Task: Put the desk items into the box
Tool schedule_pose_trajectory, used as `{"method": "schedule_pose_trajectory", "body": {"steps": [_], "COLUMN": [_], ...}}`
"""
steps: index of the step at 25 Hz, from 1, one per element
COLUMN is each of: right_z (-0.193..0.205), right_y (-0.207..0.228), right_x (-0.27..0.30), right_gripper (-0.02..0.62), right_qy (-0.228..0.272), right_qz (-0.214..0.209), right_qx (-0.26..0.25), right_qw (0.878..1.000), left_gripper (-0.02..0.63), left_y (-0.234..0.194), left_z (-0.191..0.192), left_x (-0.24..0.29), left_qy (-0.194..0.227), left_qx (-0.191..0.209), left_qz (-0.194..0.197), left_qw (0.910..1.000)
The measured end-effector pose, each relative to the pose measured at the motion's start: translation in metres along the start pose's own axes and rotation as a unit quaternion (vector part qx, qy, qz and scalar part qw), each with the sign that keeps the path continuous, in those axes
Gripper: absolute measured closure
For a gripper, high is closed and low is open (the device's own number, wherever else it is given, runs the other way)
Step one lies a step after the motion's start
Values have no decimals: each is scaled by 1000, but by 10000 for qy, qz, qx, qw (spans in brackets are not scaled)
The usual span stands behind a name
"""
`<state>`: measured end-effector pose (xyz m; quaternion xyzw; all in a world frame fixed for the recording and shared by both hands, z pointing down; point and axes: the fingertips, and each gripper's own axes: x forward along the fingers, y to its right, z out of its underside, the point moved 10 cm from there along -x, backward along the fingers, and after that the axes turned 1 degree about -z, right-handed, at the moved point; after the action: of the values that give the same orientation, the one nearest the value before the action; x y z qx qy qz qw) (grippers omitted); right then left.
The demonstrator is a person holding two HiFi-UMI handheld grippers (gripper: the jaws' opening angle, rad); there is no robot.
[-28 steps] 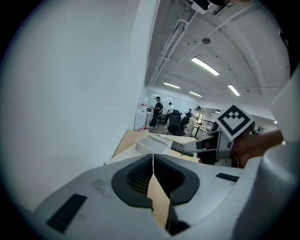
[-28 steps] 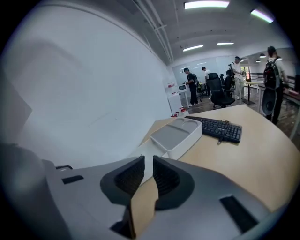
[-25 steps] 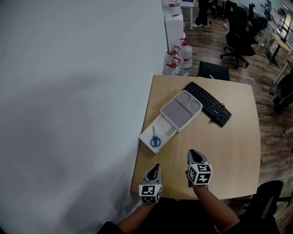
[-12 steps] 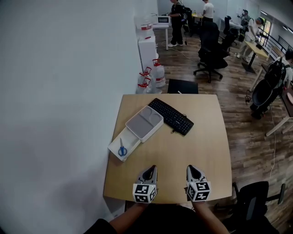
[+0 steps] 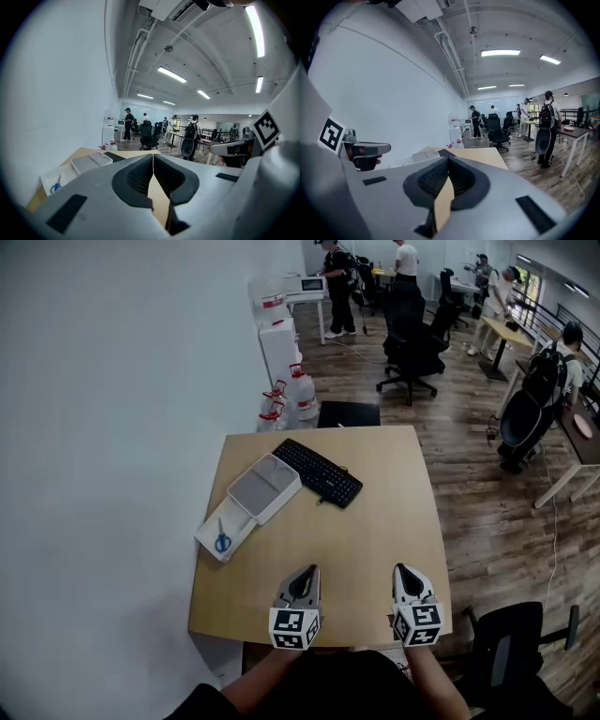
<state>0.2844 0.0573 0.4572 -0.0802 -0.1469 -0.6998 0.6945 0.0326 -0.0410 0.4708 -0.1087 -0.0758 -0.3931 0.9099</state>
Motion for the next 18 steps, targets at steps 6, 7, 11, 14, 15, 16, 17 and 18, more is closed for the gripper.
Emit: {"method": "schedule_pose_trajectory", "body": {"steps": [6, 7, 11, 14, 15, 16, 17, 18], "right_z": [11, 13, 15, 16, 16, 16, 16, 16], "right_y": [20, 20, 15, 11, 11, 12, 12, 13], "right_x": [-10, -12, -20, -19, -19, -20, -20, -21], "right_gripper": [535, 535, 535, 535, 535, 535, 535, 535], "right_qy": [-13, -13, 31, 43, 39, 27, 4, -29], "right_qz": [-175, -215, -337, -380, -384, -380, -367, -350], "right_qx": [97, 90, 85, 70, 49, 25, 10, 9], "right_qw": [9998, 9997, 9994, 9992, 9992, 9993, 9993, 9994], "left_gripper": [591, 591, 591, 591, 591, 591, 591, 591], "left_y": [25, 27, 31, 30, 30, 30, 29, 29], "left_z": [5, 6, 9, 11, 11, 10, 9, 8], "left_x": [-5, -7, -18, -19, -19, -18, -18, -18], "left_qy": [150, 147, 50, 17, 31, 54, 79, 102], "left_qx": [-81, -81, -111, -188, -184, -173, -159, -142], "left_qz": [-175, -220, -315, -342, -369, -402, -434, -463], "left_qw": [9997, 9996, 9994, 9992, 9991, 9990, 9989, 9988]}}
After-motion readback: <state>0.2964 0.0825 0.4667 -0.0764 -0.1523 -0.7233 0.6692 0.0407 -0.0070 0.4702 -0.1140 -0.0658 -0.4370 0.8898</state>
